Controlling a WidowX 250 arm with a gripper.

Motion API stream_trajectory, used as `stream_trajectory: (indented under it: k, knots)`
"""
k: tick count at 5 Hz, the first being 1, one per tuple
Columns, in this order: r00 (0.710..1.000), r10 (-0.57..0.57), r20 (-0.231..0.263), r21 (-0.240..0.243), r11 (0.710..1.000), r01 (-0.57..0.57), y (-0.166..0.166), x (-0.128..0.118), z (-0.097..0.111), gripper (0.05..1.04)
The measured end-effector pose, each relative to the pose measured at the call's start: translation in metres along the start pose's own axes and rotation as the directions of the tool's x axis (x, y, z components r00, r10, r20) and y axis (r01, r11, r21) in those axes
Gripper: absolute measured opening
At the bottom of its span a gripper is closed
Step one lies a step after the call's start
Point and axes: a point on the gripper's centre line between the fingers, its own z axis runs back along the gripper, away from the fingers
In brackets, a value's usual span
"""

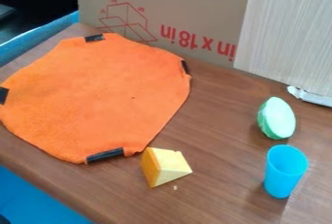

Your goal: Fold the cloth from bottom left to top right

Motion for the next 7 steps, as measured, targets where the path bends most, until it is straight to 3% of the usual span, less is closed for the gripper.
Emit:
stream_trajectory:
  k: [1, 3, 5, 7]
  knots:
    - [0.998, 0.041, 0.041, 0.012, 0.999, -0.041, 0.007, 0.006, -0.003, 1.001]
    - [0.992, 0.119, 0.051, -0.024, 0.993, -0.118, 0.013, 0.006, -0.023, 1.001]
    - [0.989, 0.147, -0.032, -0.047, 0.988, -0.149, 0.011, 0.000, -0.047, 1.001]
    - [0.990, 0.122, -0.067, -0.064, 0.990, -0.126, 0.008, -0.002, -0.052, 1.001]
